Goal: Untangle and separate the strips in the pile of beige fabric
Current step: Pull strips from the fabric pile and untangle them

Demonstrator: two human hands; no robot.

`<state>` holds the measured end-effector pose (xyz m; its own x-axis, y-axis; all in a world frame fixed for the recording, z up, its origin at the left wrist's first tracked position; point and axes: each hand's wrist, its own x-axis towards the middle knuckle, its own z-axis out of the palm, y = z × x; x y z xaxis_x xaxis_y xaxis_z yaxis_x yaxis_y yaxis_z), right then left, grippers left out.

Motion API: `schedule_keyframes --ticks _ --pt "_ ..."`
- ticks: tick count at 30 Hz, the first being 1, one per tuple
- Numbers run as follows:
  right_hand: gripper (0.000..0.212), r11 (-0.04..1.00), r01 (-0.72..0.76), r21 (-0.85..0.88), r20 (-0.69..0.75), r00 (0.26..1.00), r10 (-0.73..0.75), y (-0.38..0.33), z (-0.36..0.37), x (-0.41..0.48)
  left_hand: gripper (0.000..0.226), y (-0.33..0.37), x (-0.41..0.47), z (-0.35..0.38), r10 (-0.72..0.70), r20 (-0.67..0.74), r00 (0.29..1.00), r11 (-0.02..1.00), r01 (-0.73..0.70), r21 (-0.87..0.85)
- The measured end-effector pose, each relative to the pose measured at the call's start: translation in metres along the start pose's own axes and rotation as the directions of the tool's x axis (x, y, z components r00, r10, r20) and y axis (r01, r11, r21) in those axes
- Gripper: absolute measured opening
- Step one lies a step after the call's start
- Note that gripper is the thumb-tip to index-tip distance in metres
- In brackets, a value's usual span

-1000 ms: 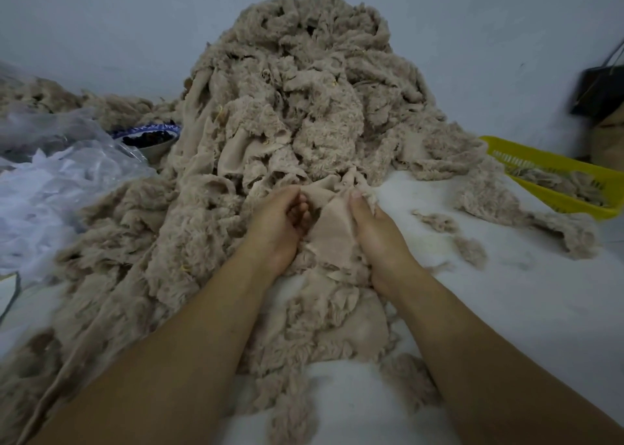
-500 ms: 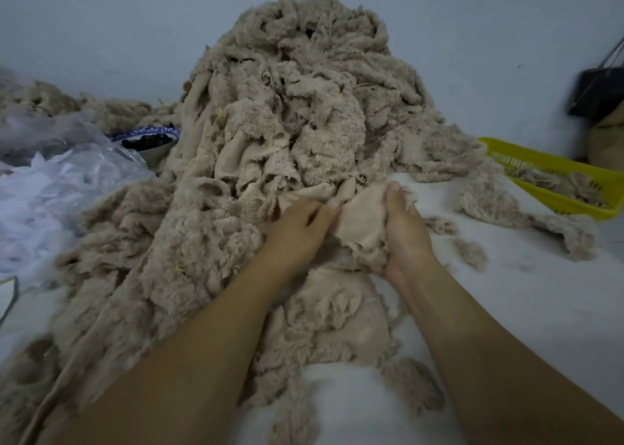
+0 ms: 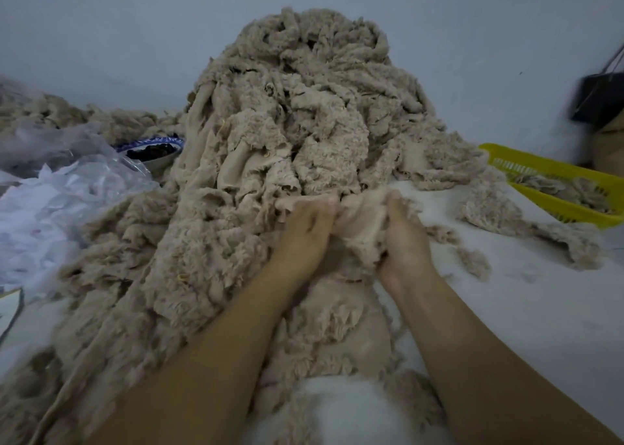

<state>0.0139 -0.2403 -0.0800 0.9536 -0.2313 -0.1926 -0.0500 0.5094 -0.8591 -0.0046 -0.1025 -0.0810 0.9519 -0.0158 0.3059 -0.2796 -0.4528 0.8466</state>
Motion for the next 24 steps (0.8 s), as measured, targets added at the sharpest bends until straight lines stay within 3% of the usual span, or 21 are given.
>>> schedule_keyframes --ticks 2,4,7,9,11,14,16,18,19,20,21,22,23,24 --pt "0.034 1.000 0.011 0.006 0.038 0.999 -0.011 0.003 0.006 -0.002 0.037 0.011 -0.008 0.011 0.051 0.114 0.992 0.998 -0.046 -0.047" --pt "0.046 0.998 -0.021 0.051 0.036 0.999 0.019 0.000 0.007 -0.001 0.052 0.007 -0.007 0.015 0.071 0.202 0.977 0.994 -0.085 0.063" --pt "0.067 0.997 -0.053 0.061 0.015 0.999 0.052 -0.001 0.004 0.003 0.037 -0.004 -0.005 0.014 0.027 0.251 0.968 0.989 -0.062 0.134" --pt "0.064 0.996 -0.052 0.066 0.037 0.998 0.049 0.000 0.006 0.003 0.029 -0.006 -0.004 0.011 0.015 0.263 0.965 0.997 -0.036 0.074" --pt "0.053 0.994 -0.059 0.090 0.038 0.998 0.056 0.000 0.006 0.005 0.039 -0.005 -0.006 0.007 0.026 0.265 0.964 1.000 -0.027 -0.002" --pt "0.039 0.972 -0.112 0.207 0.007 0.994 0.113 -0.004 -0.003 0.007 0.043 0.000 -0.009 0.000 -0.009 0.239 0.971 0.965 0.071 -0.252" --pt "0.028 0.944 -0.142 0.297 0.013 0.989 0.145 -0.006 -0.009 0.008 0.037 0.002 -0.006 -0.008 -0.054 0.218 0.974 0.796 0.174 -0.581" --pt "0.024 0.928 -0.129 0.349 0.002 0.991 0.137 -0.008 -0.014 0.010 0.045 0.001 0.005 -0.023 -0.074 0.148 0.986 0.499 0.165 -0.851" --pt "0.023 0.932 -0.116 0.342 0.006 0.993 0.121 -0.009 -0.015 0.010 0.053 0.000 0.010 -0.031 -0.104 0.102 0.989 0.379 0.134 -0.916" --pt "0.022 0.941 -0.115 0.319 0.034 0.993 0.110 -0.010 -0.014 0.010 0.053 -0.003 0.014 -0.037 -0.142 0.053 0.988 0.353 0.101 -0.930" --pt "0.023 0.950 -0.132 0.285 0.080 0.990 0.113 -0.010 -0.012 0.009 0.037 -0.006 0.016 -0.039 -0.152 0.016 0.988 0.440 0.082 -0.894" --pt "0.025 0.955 -0.164 0.248 0.144 0.981 0.131 -0.009 -0.009 0.007 0.033 -0.008 0.015 -0.037 -0.140 0.000 0.990 0.652 0.093 -0.753" --pt "0.028 0.960 -0.192 0.206 0.216 0.965 0.147 -0.008 -0.007 0.004 0.028 -0.009 0.012 -0.033 -0.119 0.051 0.992 0.833 0.127 -0.539" --pt "0.032 0.963 -0.211 0.170 0.300 0.941 0.154 -0.007 -0.005 0.001 0.030 -0.008 0.007 -0.027 -0.113 0.144 0.983 0.917 0.159 -0.367"
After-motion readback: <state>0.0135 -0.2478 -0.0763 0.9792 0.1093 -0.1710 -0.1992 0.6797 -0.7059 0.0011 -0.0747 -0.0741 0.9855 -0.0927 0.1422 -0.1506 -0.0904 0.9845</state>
